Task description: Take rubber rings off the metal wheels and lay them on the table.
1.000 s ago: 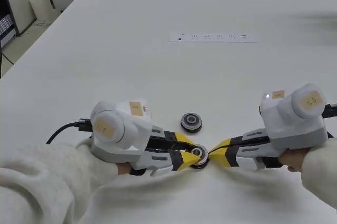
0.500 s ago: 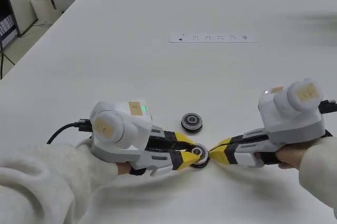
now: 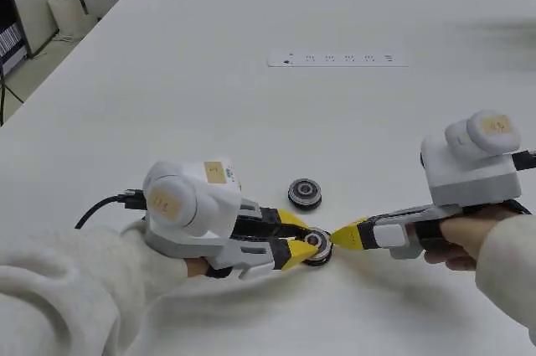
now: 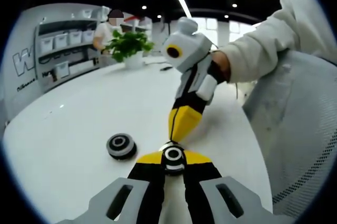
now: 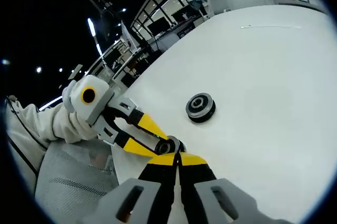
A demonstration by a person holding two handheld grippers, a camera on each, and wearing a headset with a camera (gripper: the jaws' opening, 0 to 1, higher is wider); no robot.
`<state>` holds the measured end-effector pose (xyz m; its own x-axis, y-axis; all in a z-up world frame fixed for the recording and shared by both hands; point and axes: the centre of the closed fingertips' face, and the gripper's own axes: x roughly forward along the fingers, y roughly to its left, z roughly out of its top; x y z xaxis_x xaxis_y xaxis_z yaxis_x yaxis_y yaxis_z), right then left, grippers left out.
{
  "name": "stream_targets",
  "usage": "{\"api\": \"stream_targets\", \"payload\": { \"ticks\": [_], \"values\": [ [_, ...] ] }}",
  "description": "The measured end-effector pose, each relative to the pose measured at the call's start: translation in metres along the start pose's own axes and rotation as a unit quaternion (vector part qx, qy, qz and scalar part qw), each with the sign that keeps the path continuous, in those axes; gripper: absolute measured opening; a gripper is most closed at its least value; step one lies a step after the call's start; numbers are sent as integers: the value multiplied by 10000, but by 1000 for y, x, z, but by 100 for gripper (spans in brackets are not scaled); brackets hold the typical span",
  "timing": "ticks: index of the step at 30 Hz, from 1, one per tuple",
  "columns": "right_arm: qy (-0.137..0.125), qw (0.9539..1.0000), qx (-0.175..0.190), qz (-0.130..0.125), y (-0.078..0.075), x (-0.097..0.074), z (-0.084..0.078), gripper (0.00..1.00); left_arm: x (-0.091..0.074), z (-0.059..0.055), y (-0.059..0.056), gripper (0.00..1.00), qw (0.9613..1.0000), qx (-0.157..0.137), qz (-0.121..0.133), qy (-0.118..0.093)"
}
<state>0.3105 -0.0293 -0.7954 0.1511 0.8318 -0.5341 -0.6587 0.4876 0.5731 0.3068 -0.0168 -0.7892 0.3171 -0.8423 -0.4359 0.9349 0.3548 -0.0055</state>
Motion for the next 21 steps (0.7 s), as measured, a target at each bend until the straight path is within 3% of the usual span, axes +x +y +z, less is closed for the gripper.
{"api": "stream_targets", "payload": {
  "ticks": [21],
  "values": [
    [21,9999,87,116,9,4,3,0,0,0,0,13,10000,2,4,1]
  ]
}}
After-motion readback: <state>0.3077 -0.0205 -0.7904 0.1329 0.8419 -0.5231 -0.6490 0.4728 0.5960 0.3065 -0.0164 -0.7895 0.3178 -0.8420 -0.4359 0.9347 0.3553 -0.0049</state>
